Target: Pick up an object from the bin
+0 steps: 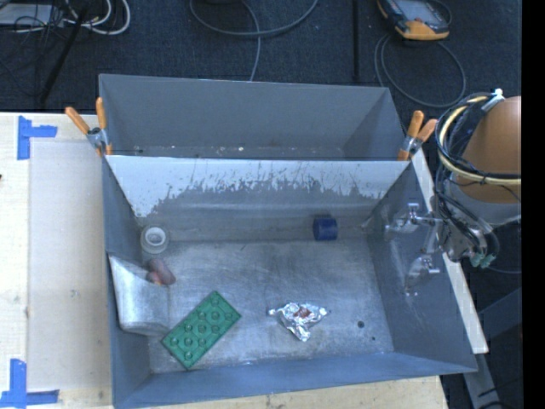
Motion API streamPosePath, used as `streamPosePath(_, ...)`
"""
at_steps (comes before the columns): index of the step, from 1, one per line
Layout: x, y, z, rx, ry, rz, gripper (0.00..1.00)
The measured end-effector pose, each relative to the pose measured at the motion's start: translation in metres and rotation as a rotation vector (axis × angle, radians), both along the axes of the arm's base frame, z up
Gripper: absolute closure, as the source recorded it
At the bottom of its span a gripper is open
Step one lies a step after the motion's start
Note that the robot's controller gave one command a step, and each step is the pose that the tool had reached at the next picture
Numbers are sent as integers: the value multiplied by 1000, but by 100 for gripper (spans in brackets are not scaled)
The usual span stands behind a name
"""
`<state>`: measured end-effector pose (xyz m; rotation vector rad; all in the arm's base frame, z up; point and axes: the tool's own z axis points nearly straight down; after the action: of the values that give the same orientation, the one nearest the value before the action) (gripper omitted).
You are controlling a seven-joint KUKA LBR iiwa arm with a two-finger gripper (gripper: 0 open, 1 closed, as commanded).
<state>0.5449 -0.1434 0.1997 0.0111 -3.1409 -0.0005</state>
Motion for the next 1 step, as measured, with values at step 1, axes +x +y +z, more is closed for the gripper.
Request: streamPosePath(1, -18, 72, -112, 4, 9, -93, 0)
